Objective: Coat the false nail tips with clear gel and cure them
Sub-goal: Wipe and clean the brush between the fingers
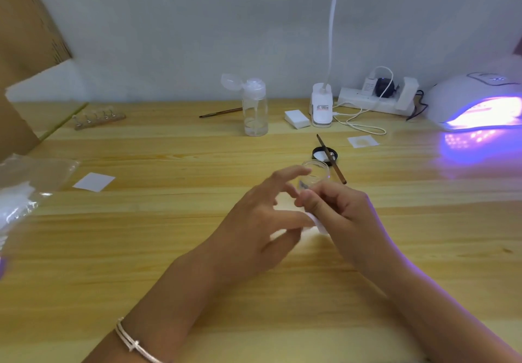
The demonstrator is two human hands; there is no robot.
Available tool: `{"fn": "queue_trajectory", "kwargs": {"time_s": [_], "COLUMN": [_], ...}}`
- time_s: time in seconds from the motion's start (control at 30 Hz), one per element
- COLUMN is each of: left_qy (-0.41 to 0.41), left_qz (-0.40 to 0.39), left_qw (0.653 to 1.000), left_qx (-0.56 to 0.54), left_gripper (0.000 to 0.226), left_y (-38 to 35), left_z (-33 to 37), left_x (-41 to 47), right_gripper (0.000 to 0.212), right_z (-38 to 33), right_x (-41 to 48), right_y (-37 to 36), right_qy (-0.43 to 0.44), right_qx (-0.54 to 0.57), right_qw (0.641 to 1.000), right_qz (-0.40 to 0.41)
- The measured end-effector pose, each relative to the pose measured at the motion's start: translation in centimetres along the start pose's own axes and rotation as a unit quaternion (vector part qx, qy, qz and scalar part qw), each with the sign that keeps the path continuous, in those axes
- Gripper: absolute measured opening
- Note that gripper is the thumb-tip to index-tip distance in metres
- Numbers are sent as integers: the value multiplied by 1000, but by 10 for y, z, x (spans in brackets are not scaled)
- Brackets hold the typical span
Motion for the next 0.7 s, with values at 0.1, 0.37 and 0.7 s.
{"fn": "queue_trajectory", "kwargs": {"time_s": [0.1,0.37,0.7], "left_qy": [-24,20,45], "left_qz": [9,-16,113], "left_qw": [999,995,984], "left_qx": [24,93,128], "left_gripper": [15,38,49], "left_y": [-1,-2,-2], "left_z": [-1,-11,-14], "left_x": [0,-4,-5], "right_gripper": [23,30,30], "right_z": [-4,-8,-4], "right_x": [-1,-3,-3], "right_y": [4,4,11], "right_qy": [-13,-11,42], "right_qx": [68,148,49], "right_qw": [998,989,986], "right_qz": [-15,-11,154]}}
Point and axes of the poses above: each hand's wrist, its own x-axis towards the middle knuckle, its own y-axis out of the back of the hand, z = x × y, the point moved 1 cm from there along x, towards the middle knuckle, and after that the axes turned 5 degrees about -y, right-handed, at the moved point
